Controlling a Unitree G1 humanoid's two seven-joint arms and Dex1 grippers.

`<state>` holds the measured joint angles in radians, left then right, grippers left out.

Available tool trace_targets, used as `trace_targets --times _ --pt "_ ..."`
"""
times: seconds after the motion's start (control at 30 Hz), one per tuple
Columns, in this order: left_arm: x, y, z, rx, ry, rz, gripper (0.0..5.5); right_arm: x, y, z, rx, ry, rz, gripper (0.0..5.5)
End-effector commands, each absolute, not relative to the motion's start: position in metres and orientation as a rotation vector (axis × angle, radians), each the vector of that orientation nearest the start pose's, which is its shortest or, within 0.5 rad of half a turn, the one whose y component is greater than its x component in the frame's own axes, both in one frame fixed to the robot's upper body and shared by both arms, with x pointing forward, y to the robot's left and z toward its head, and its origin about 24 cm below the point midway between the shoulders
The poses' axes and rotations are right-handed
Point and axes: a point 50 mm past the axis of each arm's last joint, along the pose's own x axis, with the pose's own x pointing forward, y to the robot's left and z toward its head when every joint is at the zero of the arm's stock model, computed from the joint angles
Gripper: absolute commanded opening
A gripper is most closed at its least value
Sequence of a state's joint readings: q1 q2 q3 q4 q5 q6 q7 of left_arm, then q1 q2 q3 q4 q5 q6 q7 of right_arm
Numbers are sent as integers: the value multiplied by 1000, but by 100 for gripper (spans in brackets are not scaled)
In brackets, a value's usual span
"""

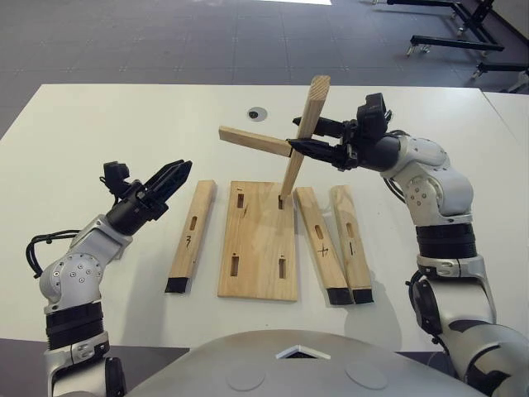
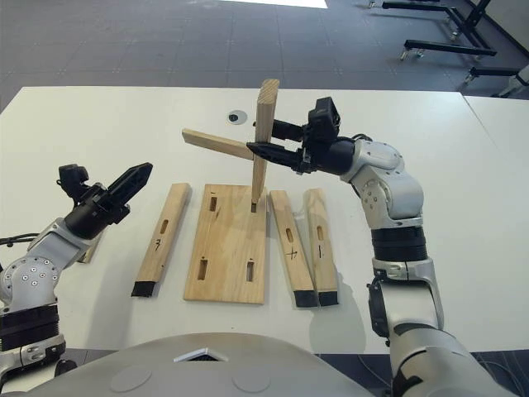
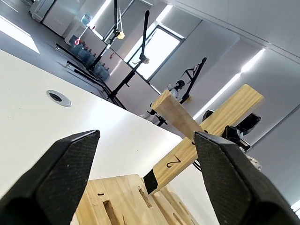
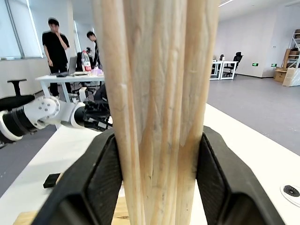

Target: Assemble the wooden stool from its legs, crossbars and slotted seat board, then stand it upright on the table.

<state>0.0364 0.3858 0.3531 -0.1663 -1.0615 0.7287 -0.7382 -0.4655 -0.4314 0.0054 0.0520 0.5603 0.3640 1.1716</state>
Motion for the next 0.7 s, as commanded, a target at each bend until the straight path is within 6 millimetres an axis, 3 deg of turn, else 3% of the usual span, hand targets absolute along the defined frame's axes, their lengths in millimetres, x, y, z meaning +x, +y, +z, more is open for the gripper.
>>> trace_targets --times 0.03,0.13,0.27,0.4,0.7 --pt "221 222 113 -805 10 -832 365 293 -150 143 30 -81 1356 205" --pt "223 220 113 -796 23 -832 365 291 -146 138 34 -94 1393 205" --pt "219 225 126 -862 -92 -858 365 288 -141 132 0 -99 1424 205" --pt "220 225 122 -889 -71 -829 365 281 -135 120 -19 -69 1501 205" --pt "220 225 114 -900 -30 -816 365 275 -153 90 154 48 1496 205"
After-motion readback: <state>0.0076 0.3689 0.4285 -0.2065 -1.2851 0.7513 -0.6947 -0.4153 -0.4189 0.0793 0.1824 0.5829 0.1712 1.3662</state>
